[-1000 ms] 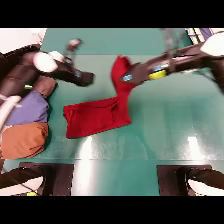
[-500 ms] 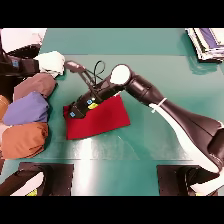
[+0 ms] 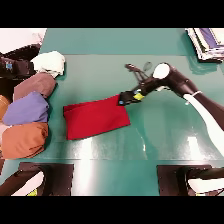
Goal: Fold the shirts.
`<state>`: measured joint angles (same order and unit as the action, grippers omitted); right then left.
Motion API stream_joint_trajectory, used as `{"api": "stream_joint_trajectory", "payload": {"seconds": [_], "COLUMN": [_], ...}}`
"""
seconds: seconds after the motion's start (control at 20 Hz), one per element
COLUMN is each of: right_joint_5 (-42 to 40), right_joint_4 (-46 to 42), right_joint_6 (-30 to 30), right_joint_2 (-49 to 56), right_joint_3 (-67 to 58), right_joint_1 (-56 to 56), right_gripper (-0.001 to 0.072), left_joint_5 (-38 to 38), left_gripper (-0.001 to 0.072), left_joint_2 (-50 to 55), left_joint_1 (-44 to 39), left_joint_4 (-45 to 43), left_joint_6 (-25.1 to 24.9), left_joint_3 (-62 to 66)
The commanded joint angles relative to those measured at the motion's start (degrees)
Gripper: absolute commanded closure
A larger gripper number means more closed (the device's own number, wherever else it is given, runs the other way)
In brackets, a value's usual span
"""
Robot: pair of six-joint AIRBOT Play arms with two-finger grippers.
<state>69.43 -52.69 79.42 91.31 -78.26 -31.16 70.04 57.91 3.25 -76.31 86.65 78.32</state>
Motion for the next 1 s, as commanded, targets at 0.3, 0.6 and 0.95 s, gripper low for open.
{"api": "stream_joint_trajectory", "payload": {"seconds": [0.3,0.6,0.95], "right_joint_5": [1.2,0.3,-3.1], "right_joint_4": [13.2,13.6,7.0], "right_joint_6": [-3.2,-3.9,-1.9], "right_joint_2": [14.8,19.9,12.0], "right_joint_3": [-1.6,-10.0,-11.4], "right_joint_1": [2.0,-6.3,0.0], "right_gripper": [0.01,0.0468,0.0697], "left_joint_5": [-2.3,-2.3,-6.6], "left_gripper": [0.068,0.0681,0.0682], "left_joint_2": [0.6,0.7,0.7], "left_joint_1": [0.1,0.1,-11.0], "left_joint_4": [7.2,10.8,9.3], "left_joint_6": [-0.1,-0.1,0.1], "left_joint_3": [-1.2,-2.5,-2.5]}}
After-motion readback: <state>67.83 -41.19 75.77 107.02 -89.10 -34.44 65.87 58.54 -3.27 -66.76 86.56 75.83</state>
